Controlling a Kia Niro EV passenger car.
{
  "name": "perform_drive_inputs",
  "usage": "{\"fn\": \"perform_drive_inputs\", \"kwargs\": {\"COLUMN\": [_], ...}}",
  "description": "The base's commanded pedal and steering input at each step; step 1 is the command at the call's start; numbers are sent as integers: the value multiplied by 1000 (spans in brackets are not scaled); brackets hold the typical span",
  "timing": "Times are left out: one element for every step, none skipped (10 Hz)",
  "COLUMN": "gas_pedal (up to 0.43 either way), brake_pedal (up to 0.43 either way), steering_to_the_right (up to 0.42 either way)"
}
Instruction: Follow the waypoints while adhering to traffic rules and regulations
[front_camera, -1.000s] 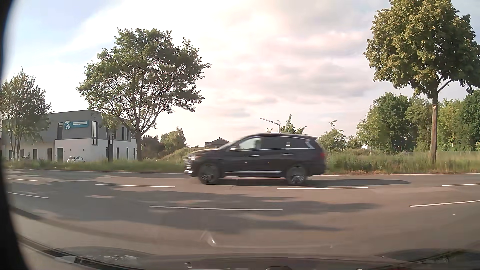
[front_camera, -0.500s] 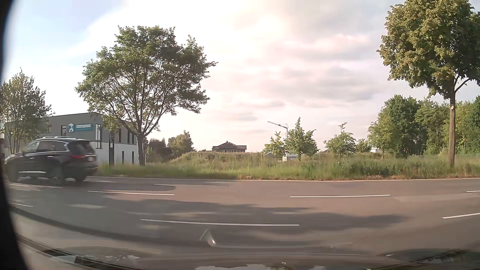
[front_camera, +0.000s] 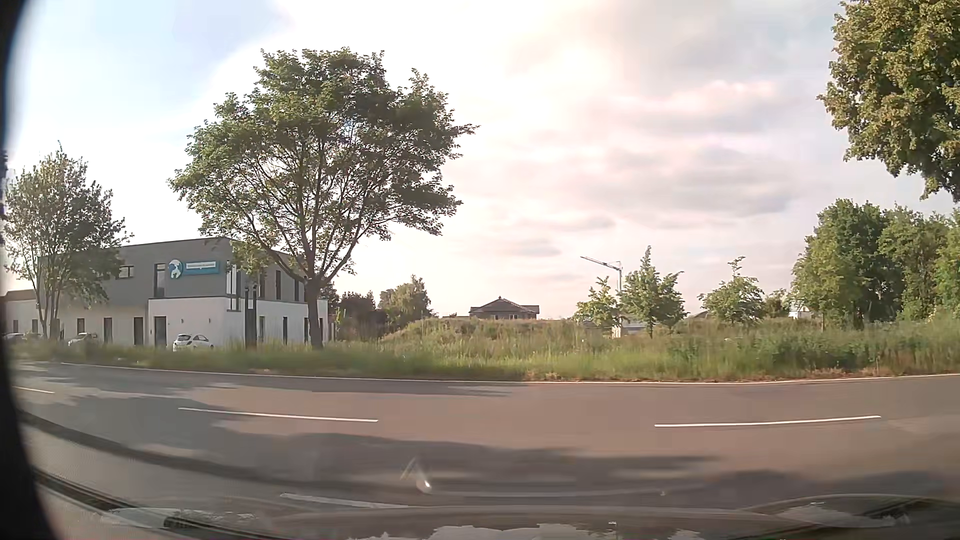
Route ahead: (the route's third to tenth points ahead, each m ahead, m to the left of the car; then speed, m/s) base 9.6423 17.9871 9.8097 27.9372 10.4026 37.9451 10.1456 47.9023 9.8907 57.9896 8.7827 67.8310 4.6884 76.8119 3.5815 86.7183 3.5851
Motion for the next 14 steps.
{"fn": "perform_drive_inputs", "kwargs": {"gas_pedal": [311,331,331,331,331,339,350,350,350,350,350,350,350,339], "brake_pedal": [0,0,0,0,0,0,0,0,0,0,0,0,0,0], "steering_to_the_right": [-334,-351,-379,-400,-415,-423,-434,-442,-447,-447,-447,-447,-445,-440]}}
